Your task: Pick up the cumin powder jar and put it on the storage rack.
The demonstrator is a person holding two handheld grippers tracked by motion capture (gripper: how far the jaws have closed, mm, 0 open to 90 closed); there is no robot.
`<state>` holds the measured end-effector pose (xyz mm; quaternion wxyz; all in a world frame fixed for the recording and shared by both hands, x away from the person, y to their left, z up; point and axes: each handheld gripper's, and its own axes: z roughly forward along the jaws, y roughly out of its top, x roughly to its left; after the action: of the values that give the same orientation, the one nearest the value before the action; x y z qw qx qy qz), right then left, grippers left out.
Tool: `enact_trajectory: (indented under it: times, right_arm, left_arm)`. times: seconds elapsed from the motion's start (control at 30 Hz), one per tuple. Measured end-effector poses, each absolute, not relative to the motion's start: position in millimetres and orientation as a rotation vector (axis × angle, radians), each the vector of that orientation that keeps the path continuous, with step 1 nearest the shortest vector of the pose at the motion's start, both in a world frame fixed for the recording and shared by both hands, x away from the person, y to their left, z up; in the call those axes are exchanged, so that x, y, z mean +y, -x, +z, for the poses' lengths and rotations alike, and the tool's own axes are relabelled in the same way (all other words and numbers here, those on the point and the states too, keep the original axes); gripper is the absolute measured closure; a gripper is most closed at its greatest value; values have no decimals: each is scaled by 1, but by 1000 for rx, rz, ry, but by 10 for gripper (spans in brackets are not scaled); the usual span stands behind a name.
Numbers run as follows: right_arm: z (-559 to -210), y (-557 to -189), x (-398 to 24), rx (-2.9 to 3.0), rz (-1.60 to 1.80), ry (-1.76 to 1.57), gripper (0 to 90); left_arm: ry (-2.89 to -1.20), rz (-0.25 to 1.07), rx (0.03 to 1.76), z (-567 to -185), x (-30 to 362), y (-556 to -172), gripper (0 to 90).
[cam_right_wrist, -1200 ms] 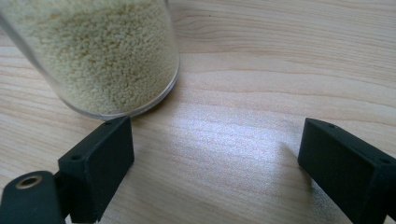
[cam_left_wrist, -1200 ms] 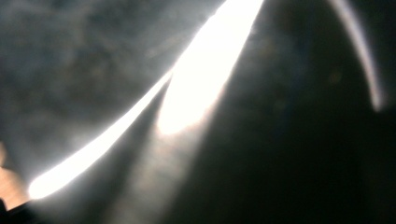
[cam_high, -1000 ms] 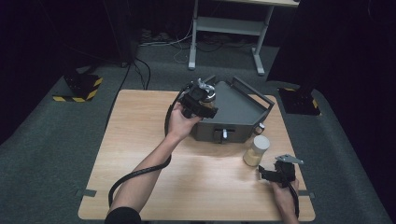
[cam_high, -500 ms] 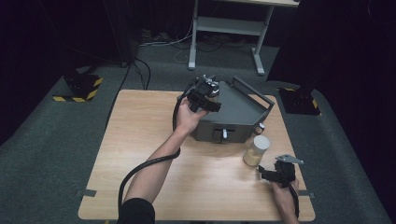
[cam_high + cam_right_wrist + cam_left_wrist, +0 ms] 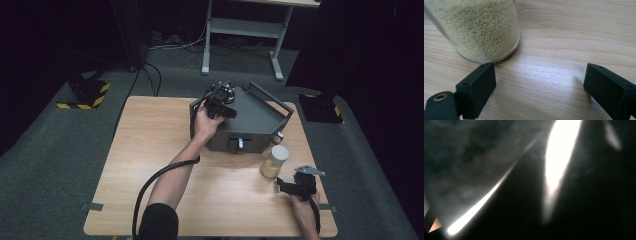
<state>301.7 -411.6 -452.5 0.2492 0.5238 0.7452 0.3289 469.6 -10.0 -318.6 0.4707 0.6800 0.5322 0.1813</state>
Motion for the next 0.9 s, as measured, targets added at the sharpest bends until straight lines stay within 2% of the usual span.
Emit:
enact_trajectory:
  times: [0.9]
  right_arm:
    - [-453,-302,-412,2031,897,-1423,103]
  left_arm:
    - [-1668,467,1341,-341,-17,-479,310]
